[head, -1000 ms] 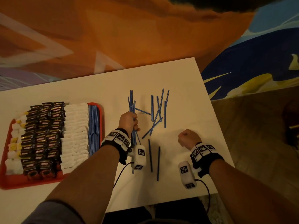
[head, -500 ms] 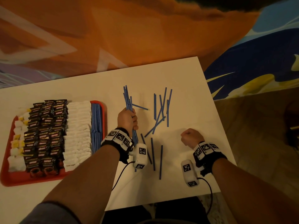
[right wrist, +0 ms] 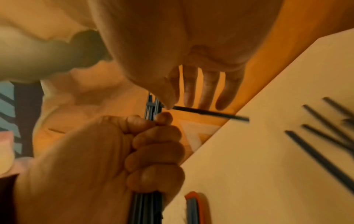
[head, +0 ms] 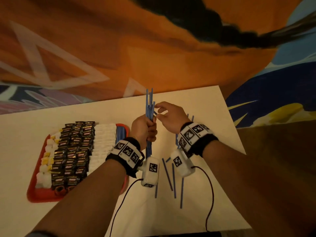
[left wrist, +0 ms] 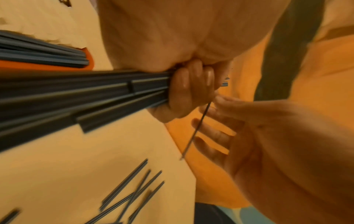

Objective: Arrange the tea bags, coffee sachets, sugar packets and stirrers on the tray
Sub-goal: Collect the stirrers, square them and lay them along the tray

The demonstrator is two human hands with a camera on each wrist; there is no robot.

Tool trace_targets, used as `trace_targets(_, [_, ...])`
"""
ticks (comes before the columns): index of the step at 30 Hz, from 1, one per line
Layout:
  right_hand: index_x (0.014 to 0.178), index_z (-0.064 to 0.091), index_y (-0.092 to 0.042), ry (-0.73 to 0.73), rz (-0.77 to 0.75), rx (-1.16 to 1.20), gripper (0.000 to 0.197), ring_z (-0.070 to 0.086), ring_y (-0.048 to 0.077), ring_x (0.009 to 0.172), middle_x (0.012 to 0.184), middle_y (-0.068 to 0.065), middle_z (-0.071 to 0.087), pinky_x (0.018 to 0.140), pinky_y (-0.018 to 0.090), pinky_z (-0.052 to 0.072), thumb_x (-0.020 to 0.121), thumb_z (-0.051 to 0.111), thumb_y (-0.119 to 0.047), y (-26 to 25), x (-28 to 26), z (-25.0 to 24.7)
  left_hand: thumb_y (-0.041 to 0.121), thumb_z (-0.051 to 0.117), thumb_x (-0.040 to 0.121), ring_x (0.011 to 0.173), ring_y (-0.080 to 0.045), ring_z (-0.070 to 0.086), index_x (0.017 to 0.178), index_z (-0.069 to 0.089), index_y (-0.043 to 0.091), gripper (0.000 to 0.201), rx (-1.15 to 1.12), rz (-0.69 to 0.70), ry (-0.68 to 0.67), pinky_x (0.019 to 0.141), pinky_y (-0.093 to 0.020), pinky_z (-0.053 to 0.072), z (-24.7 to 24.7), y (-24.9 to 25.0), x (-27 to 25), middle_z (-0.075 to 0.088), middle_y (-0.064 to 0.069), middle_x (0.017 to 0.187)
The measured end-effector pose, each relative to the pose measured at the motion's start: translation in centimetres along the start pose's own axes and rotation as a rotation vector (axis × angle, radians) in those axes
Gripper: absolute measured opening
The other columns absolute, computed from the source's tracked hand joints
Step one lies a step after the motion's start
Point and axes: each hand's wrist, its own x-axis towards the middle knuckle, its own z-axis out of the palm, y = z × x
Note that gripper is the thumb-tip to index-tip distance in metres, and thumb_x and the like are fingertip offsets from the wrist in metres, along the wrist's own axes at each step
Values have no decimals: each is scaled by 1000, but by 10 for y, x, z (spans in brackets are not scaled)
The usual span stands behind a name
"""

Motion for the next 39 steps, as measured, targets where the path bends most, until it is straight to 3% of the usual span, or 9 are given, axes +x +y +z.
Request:
trace_targets(2, [107, 70, -18, 53, -37, 9, 20, 61, 15, 92, 103, -2, 68, 73, 14, 38, 94, 55, -16, -25, 4, -6, 4, 28, 83, 36, -9, 19, 73, 43, 16, 22, -32, 56, 1, 39, -16, 13, -1, 22, -10, 24, 5, 49])
trace_targets(7, [81, 65, -24, 67, -74, 137, 16, 65, 16, 82, 86, -5, 67, 70, 25, 51, 89, 59, -11, -89, 7, -20, -1, 30, 80, 40, -12, 16, 76, 41, 16, 20, 34, 267, 80, 41, -18, 14, -8, 74, -39, 25, 4, 51])
trace_targets(10, [79, 61, -23, 145, -108, 175, 17, 63, 14, 75, 81, -4, 66, 61, 25, 53, 89, 60, -9, -136, 4, -36, -1, 31, 80, 41, -13, 16, 82, 39, 15, 18, 31, 368, 71, 42, -19, 15, -11, 107, -57, 22, 3, 54])
trace_targets(14, [80, 56, -20, 182, -207, 280, 18, 69, 19, 72, 77, 5, 67, 64, 32, 59, 90, 59, -5, -208, -7, -65, 2, 32, 83, 44, -16, 22, 65, 36, 12, 21, 33, 490, 104, 45, -26, 18, -11, 160, -88, 32, -2, 48])
trace_targets(20, [71, 59, -20, 299, -406, 112, 11, 70, 20, 63, 63, 3, 70, 69, 40, 60, 78, 67, -18, -304, -24, -99, 3, 29, 79, 44, -17, 23, 68, 40, 11, 18, 34, 640, -94, 40, -22, 20, -13, 229, -150, 41, -5, 54])
trace_targets(28, [74, 57, -19, 351, -528, 92, 13, 69, 24, 61, 60, 6, 67, 69, 46, 60, 82, 66, -13, -378, -42, -122, 6, 35, 75, 40, -13, 21, 82, 49, 9, 16, 23, 766, -297, 40, -21, 17, -32, 278, -211, 45, -10, 60])
trace_targets(34, [84, 49, -11, 205, -522, 310, 16, 63, 25, 56, 67, 13, 63, 60, 41, 51, 88, 60, 0, -407, -51, -125, 8, 35, 73, 39, -11, 20, 74, 48, 14, 14, -4, 742, -396, 42, -21, 12, -40, 299, -237, 30, -1, 52])
trace_targets(36, [97, 45, -12, 167, -518, 515, 21, 62, 24, 61, 84, 12, 59, 57, 38, 51, 91, 64, -8, -421, -56, -126, 9, 35, 72, 39, -10, 20, 72, 48, 15, 14, -20, 711, -428, 40, -19, 12, -43, 305, -242, 26, 1, 52])
trace_targets(39, [111, 43, -18, 109, -517, 658, 23, 61, 21, 69, 92, 4, 57, 65, 40, 54, 97, 58, -28, -450, -61, -125, 11, 41, 68, 43, -12, 16, 71, 49, 16, 10, 14, 732, -429, 42, -24, 12, -39, 307, -248, 26, 2, 55])
